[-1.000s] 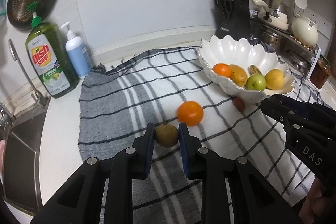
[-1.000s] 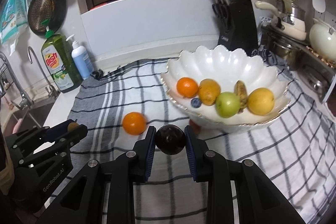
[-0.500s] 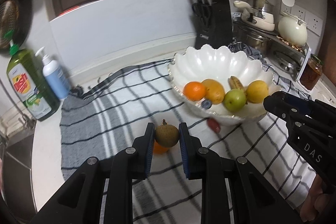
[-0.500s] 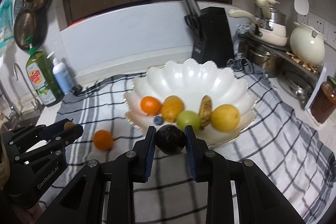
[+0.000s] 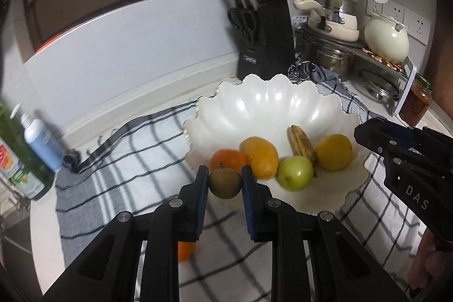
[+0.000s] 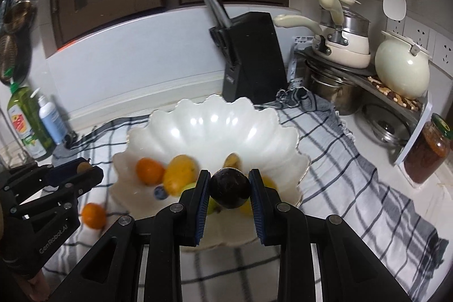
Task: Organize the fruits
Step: 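Carry kiwi and plum into the white bowl and open both tools, then lift both open tools out of the white bowl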
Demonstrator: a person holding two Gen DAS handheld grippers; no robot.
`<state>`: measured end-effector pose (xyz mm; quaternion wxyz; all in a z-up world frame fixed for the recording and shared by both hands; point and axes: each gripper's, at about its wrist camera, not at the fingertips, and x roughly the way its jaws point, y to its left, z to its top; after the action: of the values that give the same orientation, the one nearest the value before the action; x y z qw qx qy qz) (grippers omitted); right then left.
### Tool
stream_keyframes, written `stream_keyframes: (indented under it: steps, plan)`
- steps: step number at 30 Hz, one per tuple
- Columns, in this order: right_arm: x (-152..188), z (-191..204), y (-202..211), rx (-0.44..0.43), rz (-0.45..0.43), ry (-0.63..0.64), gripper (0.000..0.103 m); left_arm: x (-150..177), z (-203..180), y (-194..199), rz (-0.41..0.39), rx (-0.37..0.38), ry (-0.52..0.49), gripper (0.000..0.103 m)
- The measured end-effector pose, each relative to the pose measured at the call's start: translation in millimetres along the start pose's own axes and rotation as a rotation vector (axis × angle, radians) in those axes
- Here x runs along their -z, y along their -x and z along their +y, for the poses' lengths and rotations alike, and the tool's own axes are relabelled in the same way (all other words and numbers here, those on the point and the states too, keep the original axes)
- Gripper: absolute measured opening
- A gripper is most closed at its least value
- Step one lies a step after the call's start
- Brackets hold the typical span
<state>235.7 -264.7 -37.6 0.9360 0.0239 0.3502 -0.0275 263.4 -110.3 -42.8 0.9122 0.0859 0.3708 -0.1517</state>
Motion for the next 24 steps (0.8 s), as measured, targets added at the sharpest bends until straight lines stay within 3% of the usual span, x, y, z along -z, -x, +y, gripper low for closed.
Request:
stream_keyframes:
  steps: [12,16,17,18,20,22,24]
  plan:
    - [-2.9,-17.6,-46.8,-0.012,0.098,-0.014,0.029,-10.7,-14.5,-49.2,0.067,0.03,-0.013,0.024]
    - [0.4,-20.3,-57.2,-0.029,0.138,-0.019,0.03,-7.7,-16.4,-53.6,0.079,0.021,-0.015,0.036]
    - [1.0,-20.5,-58.2,-0.033,0.146,-0.021,0.036,-7.5,-16.1,-53.5,0.081,0.02,-0.013,0.043]
    - [1.7,-21.1,-57.9,-0.034,0.15,-0.025,0.049,-7.7,-15.6,-52.9,0.081,0.019,-0.01,0.054]
    - [1.2,-21.8,-54.8,-0.02,0.144,-0.032,0.07,-8.1,-15.2,-48.9,0.071,0.007,-0.009,0.064]
    - [-0.2,-22.8,-46.8,0.001,0.115,-0.037,0.076,-9.1,-15.1,-44.8,0.061,-0.007,-0.017,0.065]
    - [-3.3,-22.8,-41.8,0.02,0.103,-0.037,0.081,-9.9,-14.1,-40.5,0.057,-0.025,-0.018,0.074]
